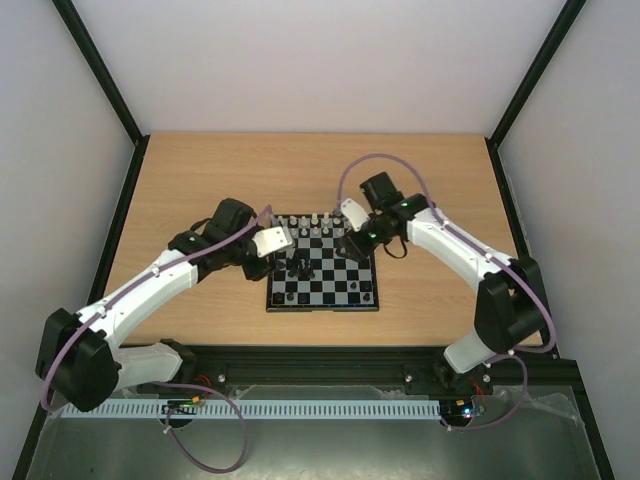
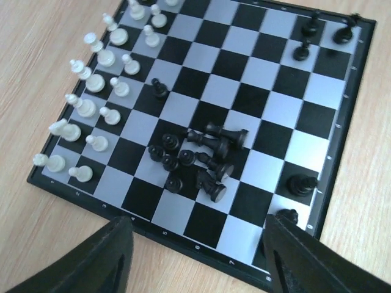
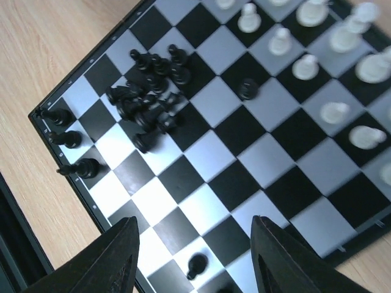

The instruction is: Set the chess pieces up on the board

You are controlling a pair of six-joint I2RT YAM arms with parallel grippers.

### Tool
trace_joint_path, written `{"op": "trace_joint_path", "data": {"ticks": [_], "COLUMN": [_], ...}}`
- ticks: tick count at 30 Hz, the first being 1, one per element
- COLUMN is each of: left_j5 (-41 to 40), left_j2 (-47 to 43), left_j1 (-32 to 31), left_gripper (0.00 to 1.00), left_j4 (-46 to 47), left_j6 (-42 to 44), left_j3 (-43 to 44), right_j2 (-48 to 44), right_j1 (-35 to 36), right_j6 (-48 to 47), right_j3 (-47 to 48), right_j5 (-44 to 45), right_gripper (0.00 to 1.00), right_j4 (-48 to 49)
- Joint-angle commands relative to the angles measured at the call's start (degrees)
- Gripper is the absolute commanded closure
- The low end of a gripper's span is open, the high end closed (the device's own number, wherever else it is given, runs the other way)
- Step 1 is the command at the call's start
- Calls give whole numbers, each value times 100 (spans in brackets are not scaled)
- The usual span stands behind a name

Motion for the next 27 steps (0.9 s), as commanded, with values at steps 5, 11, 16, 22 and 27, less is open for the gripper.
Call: {"op": "trace_joint_path", "data": {"ticks": [5, 11, 16, 22, 27], "left_j5": [329, 308, 631, 716, 1029], "left_j2": [-323, -554, -712, -623, -562], "left_j1": [1047, 1720, 2072, 2430, 2526], "left_gripper": [28, 11, 4, 1, 1], "left_j4": [1329, 1460, 1428, 1588, 1672], "left_j6": [-1736, -2263, -2508, -3091, -3252], "left_j3": [-687, -870, -964, -1065, -1043], "right_j2": [878, 1428, 1754, 2018, 2205], "right_j1": [959, 1507, 1558, 1573, 1573], "right_j6": [749, 1083, 1382, 1522, 1459], "right_j3": [347, 519, 714, 760, 847], "right_j5": [634, 929, 1237, 1189, 1131], "right_gripper": [46, 41, 40, 40, 40], "right_j4": [236, 388, 486, 541, 534]}}
